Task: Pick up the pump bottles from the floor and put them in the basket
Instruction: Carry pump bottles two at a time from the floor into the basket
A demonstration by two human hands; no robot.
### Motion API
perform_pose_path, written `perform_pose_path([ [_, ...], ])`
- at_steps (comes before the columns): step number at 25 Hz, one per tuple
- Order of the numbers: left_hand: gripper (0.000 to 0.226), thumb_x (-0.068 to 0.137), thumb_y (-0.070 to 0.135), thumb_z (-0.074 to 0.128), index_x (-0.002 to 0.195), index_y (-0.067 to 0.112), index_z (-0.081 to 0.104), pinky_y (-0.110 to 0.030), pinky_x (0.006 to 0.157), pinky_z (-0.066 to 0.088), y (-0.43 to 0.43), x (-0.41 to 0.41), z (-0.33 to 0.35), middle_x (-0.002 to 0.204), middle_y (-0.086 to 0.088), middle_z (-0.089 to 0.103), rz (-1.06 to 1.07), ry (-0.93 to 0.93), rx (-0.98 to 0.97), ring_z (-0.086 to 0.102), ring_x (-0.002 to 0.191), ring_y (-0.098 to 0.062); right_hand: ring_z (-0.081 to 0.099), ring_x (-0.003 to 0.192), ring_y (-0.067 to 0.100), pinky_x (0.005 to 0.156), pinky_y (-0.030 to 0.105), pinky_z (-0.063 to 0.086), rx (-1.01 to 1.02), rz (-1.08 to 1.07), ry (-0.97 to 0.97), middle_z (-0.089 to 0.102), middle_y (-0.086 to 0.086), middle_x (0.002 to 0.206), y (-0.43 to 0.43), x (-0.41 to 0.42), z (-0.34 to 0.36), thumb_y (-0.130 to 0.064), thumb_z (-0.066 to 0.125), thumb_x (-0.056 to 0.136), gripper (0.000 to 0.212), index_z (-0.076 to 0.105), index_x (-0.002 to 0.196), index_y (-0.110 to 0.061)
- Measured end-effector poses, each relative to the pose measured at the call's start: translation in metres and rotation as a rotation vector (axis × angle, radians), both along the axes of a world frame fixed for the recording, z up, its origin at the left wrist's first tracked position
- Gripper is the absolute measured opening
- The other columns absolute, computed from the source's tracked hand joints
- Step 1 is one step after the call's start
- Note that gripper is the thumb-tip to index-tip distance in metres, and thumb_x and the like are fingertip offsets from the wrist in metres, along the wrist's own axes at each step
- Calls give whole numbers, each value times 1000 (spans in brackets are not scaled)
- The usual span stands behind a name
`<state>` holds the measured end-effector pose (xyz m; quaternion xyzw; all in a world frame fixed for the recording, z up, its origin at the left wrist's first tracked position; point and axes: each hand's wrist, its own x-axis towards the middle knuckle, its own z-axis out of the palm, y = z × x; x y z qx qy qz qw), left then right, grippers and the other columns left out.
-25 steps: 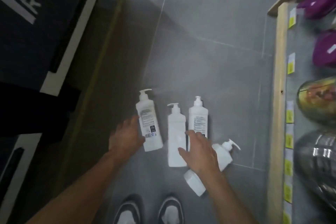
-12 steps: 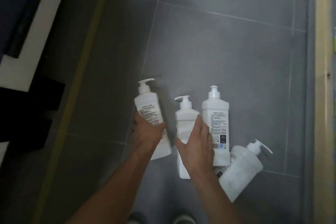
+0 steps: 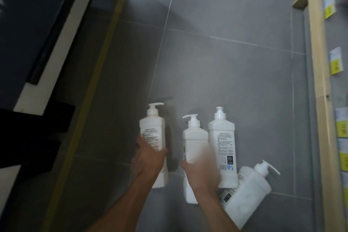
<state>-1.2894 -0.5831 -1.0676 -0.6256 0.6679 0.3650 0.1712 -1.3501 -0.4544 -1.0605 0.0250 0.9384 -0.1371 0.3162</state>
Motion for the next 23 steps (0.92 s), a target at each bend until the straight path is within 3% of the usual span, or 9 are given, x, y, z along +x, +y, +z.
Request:
perform_pose_path([
  [4, 89, 76, 50, 76, 138, 25, 18, -46, 94, 51, -11, 6, 76, 135, -7, 53, -115, -26, -70, 61, 113, -38, 58, 116, 31, 83, 37, 43, -23, -3, 9, 55, 3, 133, -6, -13, 74, -47, 75, 79, 93, 19, 149, -23],
  [10, 87, 73, 49, 79, 135, 27, 22, -49, 93, 51, -14, 1, 257, 132, -1, 54, -170, 42, -131, 63, 111, -33, 61, 112, 36, 83, 41, 45, -105, -27, 53, 57, 5, 131, -15, -26, 249, -43, 74, 76, 84, 28, 142, -22],
  [17, 76, 73, 49, 75, 126, 27, 25, -44, 82, 56, -5, 5, 512, 119, 1, 54, -258, 183, -219, 65, 98, -27, 61, 112, 36, 83, 39, 43, -154, -13, 94, 58, 6, 132, -8, -20, 508, -44, 78, 72, 88, 29, 142, -22],
  [23, 77, 71, 52, 75, 126, 28, 27, -42, 77, 55, 14, 40, 689, 117, 3, 54, -300, 316, -249, 65, 94, -24, 62, 110, 37, 89, 44, 46, -179, -32, 153, 60, 8, 129, 9, 7, 688, -47, 80, 68, 87, 31, 135, -20],
])
